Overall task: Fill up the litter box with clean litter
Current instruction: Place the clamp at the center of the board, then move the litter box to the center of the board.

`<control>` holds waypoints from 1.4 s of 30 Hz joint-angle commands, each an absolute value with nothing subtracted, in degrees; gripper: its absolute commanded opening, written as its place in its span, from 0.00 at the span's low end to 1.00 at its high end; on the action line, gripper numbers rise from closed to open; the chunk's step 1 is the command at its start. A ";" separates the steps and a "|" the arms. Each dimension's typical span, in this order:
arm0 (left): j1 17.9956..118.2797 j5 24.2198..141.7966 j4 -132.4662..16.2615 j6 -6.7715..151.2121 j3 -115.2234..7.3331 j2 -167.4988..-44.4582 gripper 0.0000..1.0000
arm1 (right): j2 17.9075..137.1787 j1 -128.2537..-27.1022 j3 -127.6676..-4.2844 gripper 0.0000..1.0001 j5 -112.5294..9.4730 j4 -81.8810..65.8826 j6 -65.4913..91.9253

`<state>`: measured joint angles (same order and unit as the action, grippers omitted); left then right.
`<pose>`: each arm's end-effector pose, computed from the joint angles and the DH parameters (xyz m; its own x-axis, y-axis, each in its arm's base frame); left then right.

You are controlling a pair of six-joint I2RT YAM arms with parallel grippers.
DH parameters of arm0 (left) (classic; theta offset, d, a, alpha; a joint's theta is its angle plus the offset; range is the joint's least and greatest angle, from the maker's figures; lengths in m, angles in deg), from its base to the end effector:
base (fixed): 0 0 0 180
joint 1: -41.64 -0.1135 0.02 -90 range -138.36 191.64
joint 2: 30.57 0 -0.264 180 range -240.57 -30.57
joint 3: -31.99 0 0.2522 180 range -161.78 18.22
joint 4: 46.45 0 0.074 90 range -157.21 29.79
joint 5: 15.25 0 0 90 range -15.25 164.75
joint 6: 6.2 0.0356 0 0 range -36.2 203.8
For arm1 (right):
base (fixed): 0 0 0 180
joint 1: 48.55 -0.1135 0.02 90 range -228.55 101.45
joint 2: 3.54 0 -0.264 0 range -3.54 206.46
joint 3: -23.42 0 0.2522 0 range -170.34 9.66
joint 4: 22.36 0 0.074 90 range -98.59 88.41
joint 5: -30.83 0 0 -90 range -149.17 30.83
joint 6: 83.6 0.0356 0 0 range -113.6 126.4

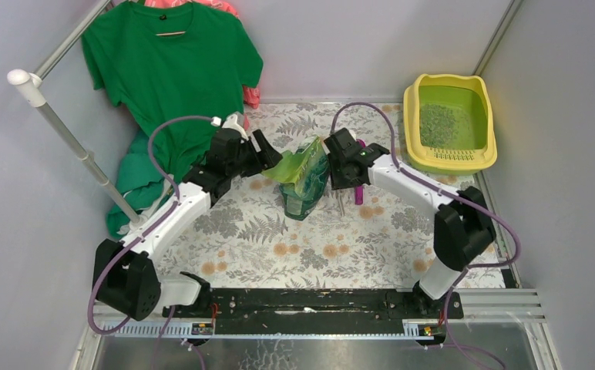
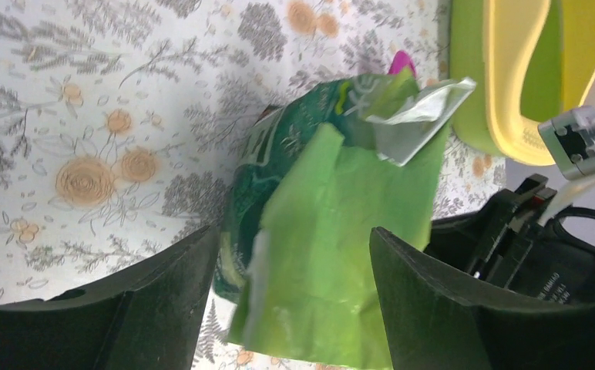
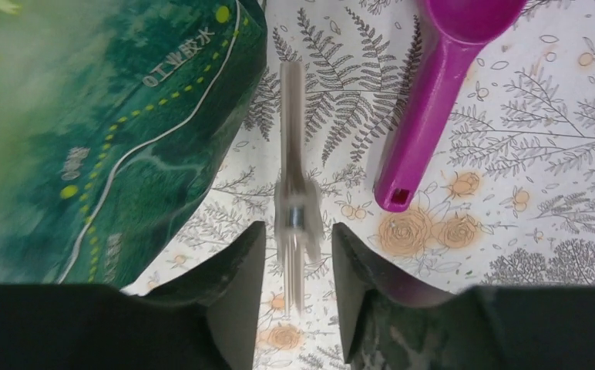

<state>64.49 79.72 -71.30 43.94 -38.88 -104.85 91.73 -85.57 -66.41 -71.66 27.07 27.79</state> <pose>0.2722 -0.1180 0.3008 -0.6279 -0.4283 -0.6498 0.0713 0.7998 -0.5960 0.2904 0.2093 0.2635 -0.7862 -0.1469 -0.6003 -0.2167 0.9752 0.0452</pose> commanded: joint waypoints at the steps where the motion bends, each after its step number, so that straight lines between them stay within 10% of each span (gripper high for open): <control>1: 63.11 84.46 -68.06 42.80 -35.71 -105.36 0.79 | 94.93 -85.60 -65.75 0.49 -70.44 21.99 25.52; 11: 60.98 87.33 -65.60 42.25 -32.54 -102.60 0.79 | 86.94 -83.26 -71.05 0.81 -73.94 26.24 20.87; 20: 60.95 88.48 -63.09 41.18 -30.58 -102.63 0.79 | 86.44 -64.05 -84.69 0.85 -70.51 29.29 21.54; 24: 59.93 86.68 -62.43 41.37 -26.64 -100.49 0.79 | 89.28 -55.42 -86.26 0.70 -65.77 27.17 25.81; 27: 58.98 87.48 -61.68 40.98 -24.05 -98.56 0.79 | 92.77 -50.99 -87.08 0.14 -64.30 25.68 27.07; 30: 58.33 87.69 -60.85 40.37 -22.39 -97.87 0.79 | 98.54 -46.68 -90.61 0.00 -64.12 26.65 27.34; 36: 57.98 88.45 -58.25 39.50 -22.05 -100.52 0.79 | 104.99 -39.08 -93.85 0.00 -60.12 25.60 29.77; 42: 57.69 88.65 -56.58 39.67 -23.30 -103.62 0.79 | 108.91 -37.77 -96.91 0.42 -62.81 26.06 29.36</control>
